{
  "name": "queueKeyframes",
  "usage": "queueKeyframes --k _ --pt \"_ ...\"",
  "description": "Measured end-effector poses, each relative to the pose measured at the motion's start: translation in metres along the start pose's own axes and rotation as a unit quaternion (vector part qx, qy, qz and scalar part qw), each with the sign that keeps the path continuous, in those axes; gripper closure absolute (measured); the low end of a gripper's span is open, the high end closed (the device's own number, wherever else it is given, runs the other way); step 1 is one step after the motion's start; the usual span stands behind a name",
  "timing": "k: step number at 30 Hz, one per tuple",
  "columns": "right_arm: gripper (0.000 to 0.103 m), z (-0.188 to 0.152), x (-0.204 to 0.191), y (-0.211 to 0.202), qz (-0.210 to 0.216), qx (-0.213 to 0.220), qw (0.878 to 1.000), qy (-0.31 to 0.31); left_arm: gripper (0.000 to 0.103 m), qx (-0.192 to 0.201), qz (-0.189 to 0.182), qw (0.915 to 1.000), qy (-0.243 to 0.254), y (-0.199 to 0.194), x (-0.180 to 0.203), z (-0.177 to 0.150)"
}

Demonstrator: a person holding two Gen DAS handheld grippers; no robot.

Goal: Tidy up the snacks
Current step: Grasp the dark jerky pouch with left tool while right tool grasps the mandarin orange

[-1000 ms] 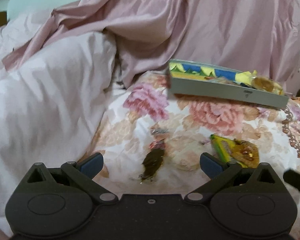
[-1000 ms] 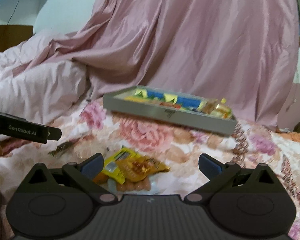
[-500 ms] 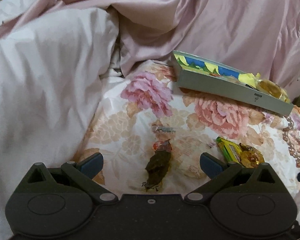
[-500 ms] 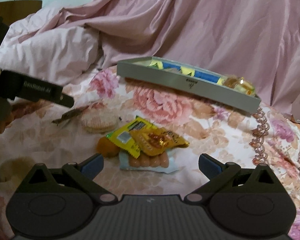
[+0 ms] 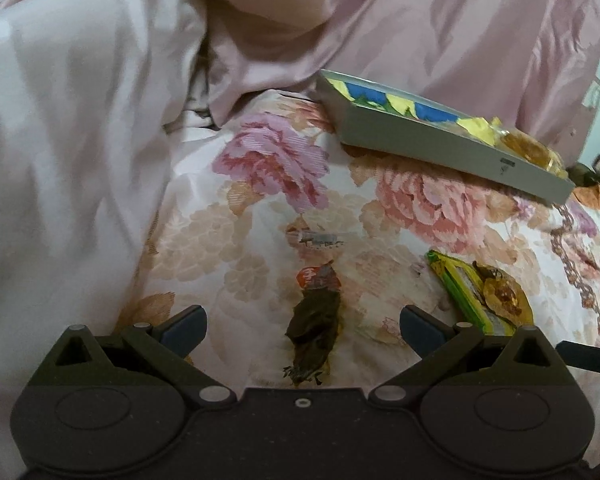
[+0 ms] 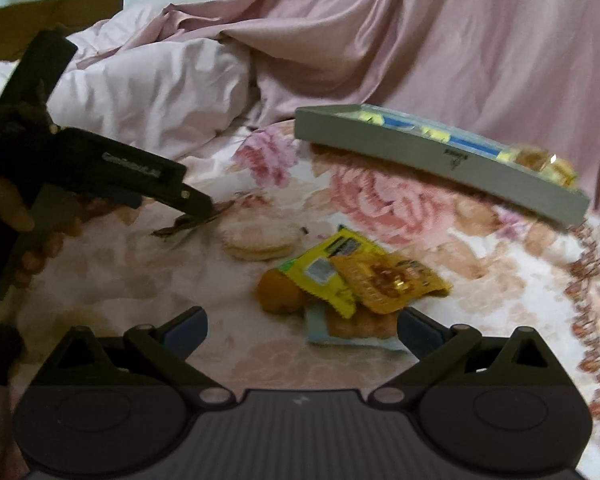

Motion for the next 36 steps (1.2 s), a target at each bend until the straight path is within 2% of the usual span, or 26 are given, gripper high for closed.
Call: queueKeyframes --k 5,9,11,14,17,21,26,32,36 --pt "0.002 0.001 -0.001 0.003 0.051 -0.011 0.998 0.033 0.001 -0.010 -0.015 0.9998 0.011 0.004 0.000 0.000" --pt "0.009 0.003 -0.001 0.014 0.081 -0.025 0.995 0.051 0.006 -0.016 -0.035 0.9993 0.000 0.007 -0.002 -0.002" --pt "0.009 0.006 -0.002 0.018 0.082 -0.023 0.995 0.049 0.007 -0.016 -0.036 0.9992 0.003 0.007 0.000 -0.001" --pt "0.015 0.012 -0.005 0.024 0.080 -0.015 0.996 0.040 0.015 -0.015 -0.039 0.9991 0.011 0.007 0.003 -0.002" --pt "0.026 0.017 -0.006 0.032 0.077 -0.016 0.996 0.034 0.022 -0.015 -0.038 0.9989 0.021 0.008 0.006 -0.001" --pt "0.034 0.021 -0.004 0.041 0.068 -0.016 0.997 0.037 0.032 -0.019 -0.040 0.9987 0.026 0.011 0.010 -0.002" --pt "0.046 0.023 0.001 0.045 0.059 -0.014 0.997 0.048 0.038 -0.024 -0.036 0.9989 0.016 0.015 0.009 -0.003" --pt "0.049 0.022 0.001 0.045 0.056 -0.013 0.997 0.046 0.054 -0.027 -0.039 0.9988 0.012 0.014 0.013 -0.005" --pt "0.054 0.021 0.001 0.044 0.050 -0.012 0.998 0.048 0.054 -0.026 -0.033 0.9990 0.013 0.013 0.014 -0.006"
Point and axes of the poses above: each gripper's, at about its wrist camera, not at the fingertips, and y roughly the way its jaws point, x to its right, z to its top, the point moved 7 cm from there along y, roughly the way its jaws point, and after that the axes turned 14 degrees about -x, right-handed, at the moved point
